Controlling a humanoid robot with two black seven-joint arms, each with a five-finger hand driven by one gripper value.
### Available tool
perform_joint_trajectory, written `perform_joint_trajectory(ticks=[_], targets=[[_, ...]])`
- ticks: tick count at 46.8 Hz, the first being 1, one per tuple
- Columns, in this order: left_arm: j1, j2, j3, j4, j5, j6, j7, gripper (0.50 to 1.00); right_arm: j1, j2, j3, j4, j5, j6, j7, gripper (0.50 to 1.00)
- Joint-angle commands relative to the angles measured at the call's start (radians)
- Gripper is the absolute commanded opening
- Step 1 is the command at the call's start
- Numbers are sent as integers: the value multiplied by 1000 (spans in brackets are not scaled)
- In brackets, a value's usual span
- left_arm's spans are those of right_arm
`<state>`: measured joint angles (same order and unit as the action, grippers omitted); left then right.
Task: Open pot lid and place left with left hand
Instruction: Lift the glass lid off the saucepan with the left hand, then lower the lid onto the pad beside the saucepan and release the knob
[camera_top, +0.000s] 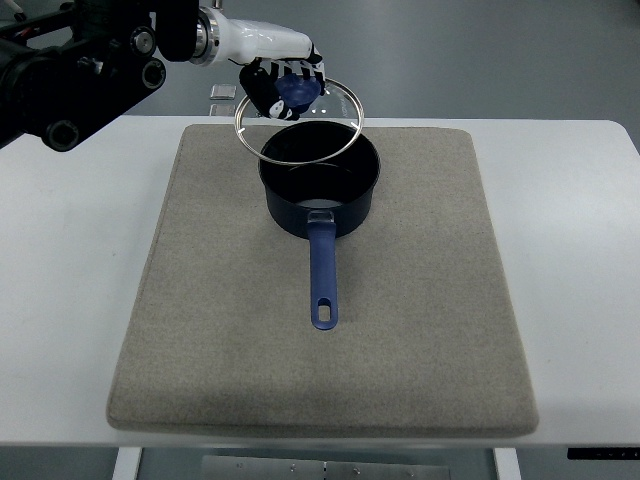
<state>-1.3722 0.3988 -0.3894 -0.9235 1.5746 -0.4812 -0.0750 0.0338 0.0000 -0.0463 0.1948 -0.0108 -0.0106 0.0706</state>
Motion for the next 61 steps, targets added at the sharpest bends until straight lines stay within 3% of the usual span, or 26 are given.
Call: perform_joint_trajectory(ticks=[1,17,30,61], targets=[[4,35,-2,-6,-19,0,0,500,0,0,-1,0,0,0,0,917],[76,198,10,-60,-30,0,-2,500,0,0,0,0,0,0,0,917],[139,239,10,-60,-27,6,-2,500,0,0,0,0,0,0,0,917],[265,146,14,35,45,81,-2,500,0,0,0,0,0,0,0,917]])
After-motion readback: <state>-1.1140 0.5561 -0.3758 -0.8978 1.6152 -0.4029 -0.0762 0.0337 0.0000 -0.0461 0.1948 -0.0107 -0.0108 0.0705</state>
